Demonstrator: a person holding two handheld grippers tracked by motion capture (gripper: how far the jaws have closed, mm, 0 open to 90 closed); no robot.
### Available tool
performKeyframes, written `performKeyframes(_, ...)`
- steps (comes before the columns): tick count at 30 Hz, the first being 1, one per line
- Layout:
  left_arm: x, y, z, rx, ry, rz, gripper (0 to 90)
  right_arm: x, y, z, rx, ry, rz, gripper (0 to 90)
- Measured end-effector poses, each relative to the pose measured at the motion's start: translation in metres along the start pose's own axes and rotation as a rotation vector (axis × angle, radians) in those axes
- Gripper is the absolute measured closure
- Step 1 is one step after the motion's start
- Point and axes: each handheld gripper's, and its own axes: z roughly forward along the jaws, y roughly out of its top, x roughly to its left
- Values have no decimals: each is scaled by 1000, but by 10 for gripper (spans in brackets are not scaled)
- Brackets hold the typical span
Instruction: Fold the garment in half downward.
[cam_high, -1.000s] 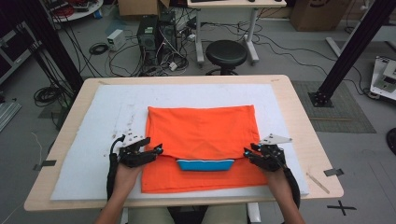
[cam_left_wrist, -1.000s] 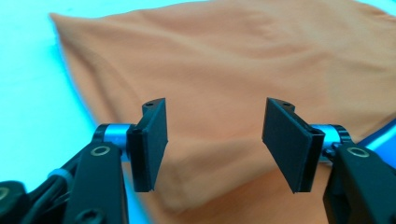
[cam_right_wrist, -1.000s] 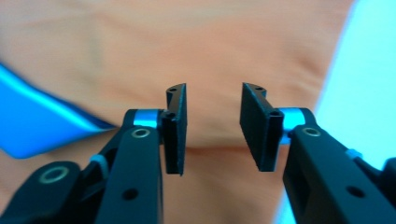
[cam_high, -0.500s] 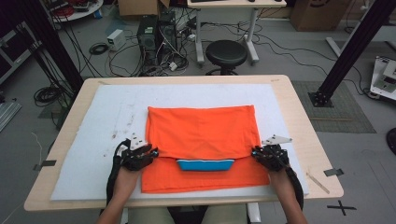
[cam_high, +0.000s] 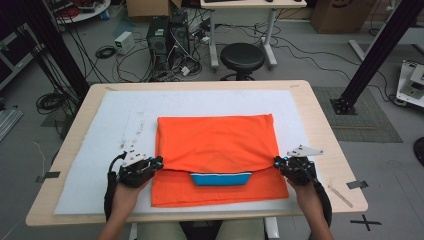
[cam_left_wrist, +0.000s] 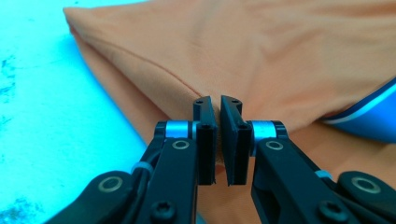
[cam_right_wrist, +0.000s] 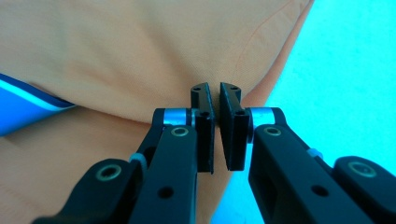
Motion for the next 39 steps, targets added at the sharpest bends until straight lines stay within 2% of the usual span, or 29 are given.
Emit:
performKeyframes(2, 1, 0, -6, -12, -30, -20, 846, 1, 0, -5, -6, 0, -2, 855)
performKeyframes(9, -4, -1, -25, -31, -117, -50, 846, 6, 2, -34, -43, 9, -27, 856)
performKeyframes(13, -7, -6, -32, -26, -143, -57, 846, 8, -1, -46, -46, 18, -24, 854)
performKeyframes(15, -5, -8, -29, -8, -136, -63, 833, 7, -4, -44, -13, 24, -10, 823)
performKeyframes(17, -3, -9, -23, 14, -99, -79, 669, 6, -7, -36, 13, 10, -6, 765)
performKeyframes(19, 0, -7, -21, -15, -42, -73, 573, 4, -8, -33, 2, 3, 20, 693)
performKeyframes(22, 10, 2, -17, -70, 9, -89, 481, -1, -4, -31, -42, -4, 48, 682)
performKeyframes(28, 30, 17, 4, -86, 42, -100, 435, -13, 12, -15, -48, -26, 52, 681)
performKeyframes(34, 46, 24, 24, -75, 82, -116, 413, -26, 23, 5, -32, -43, 77, 613)
performKeyframes(39, 60, 32, 45, -41, 100, -133, 391, -35, 35, 24, -8, -81, 113, 456)
